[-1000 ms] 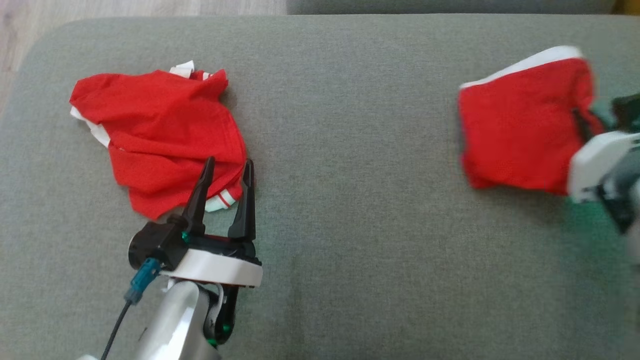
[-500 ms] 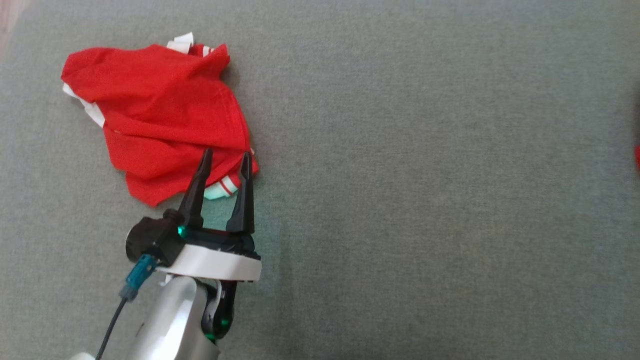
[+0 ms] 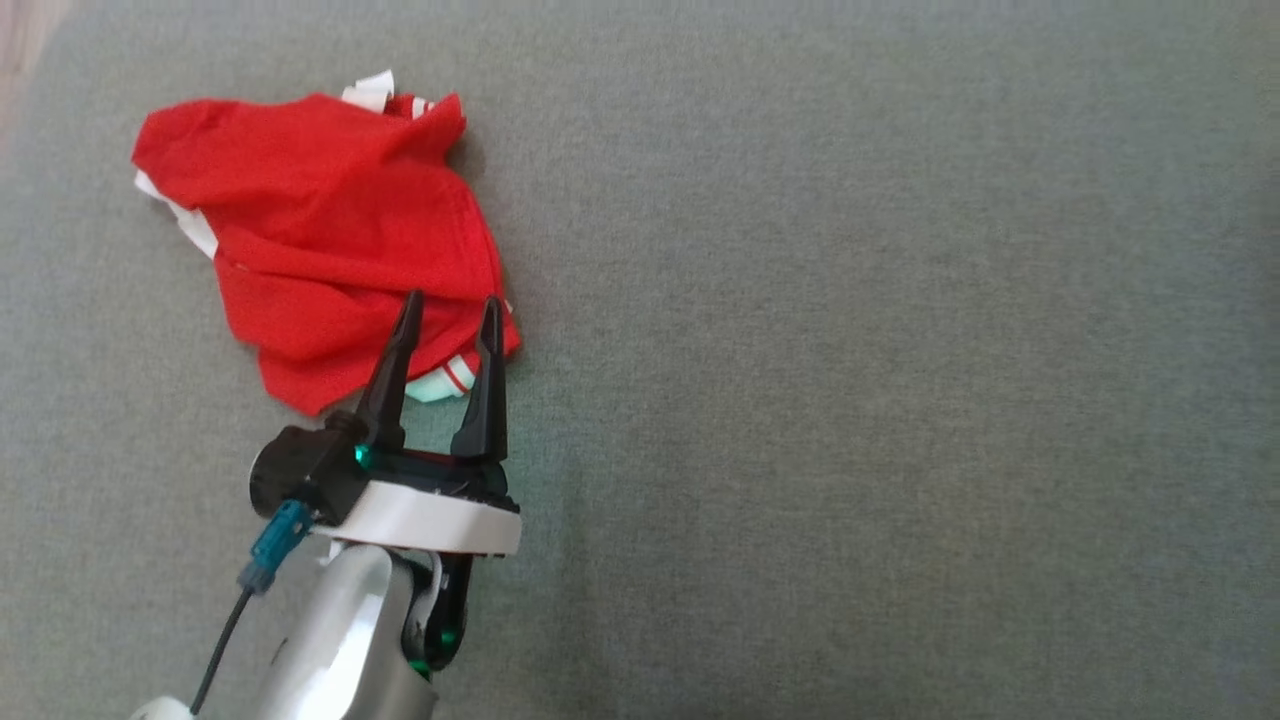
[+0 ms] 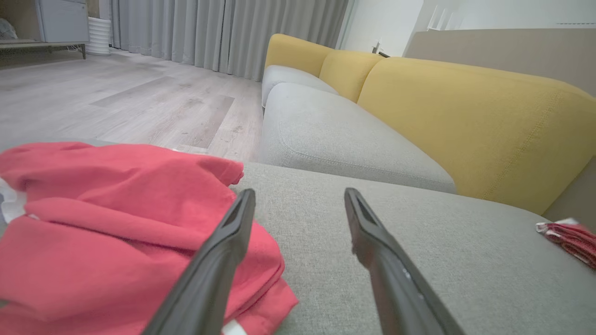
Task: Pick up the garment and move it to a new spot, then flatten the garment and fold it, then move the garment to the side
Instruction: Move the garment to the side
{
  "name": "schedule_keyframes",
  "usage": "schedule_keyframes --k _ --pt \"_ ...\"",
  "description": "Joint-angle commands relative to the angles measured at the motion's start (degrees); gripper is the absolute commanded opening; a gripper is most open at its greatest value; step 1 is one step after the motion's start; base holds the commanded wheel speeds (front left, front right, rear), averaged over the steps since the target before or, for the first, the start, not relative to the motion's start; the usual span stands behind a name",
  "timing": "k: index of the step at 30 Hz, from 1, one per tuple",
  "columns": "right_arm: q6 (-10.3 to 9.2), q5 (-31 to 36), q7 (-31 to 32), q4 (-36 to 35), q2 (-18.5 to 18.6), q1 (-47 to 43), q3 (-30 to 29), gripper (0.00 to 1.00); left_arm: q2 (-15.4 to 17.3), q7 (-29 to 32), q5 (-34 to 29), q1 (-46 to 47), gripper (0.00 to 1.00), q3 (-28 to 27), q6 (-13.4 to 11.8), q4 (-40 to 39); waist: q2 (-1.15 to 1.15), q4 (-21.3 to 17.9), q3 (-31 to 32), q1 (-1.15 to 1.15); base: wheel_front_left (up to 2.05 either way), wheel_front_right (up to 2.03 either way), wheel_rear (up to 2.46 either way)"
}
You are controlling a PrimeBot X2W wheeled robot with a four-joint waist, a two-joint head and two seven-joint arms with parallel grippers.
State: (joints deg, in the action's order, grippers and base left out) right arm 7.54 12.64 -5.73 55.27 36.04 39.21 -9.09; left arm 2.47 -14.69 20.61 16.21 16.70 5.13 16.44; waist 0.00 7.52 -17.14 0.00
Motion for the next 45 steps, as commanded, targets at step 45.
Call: schedule_keyframes --k 45 --pt "-0.05 -21.66 -9.26 -45.57 -33.15 -40.97 8.64 1.00 0.41 -0.31 -0.33 -12.53 1.00 -7.90 -0.15 -1.29 0.00 -4.00 17.91 0.00 0.00 0.00 0.00"
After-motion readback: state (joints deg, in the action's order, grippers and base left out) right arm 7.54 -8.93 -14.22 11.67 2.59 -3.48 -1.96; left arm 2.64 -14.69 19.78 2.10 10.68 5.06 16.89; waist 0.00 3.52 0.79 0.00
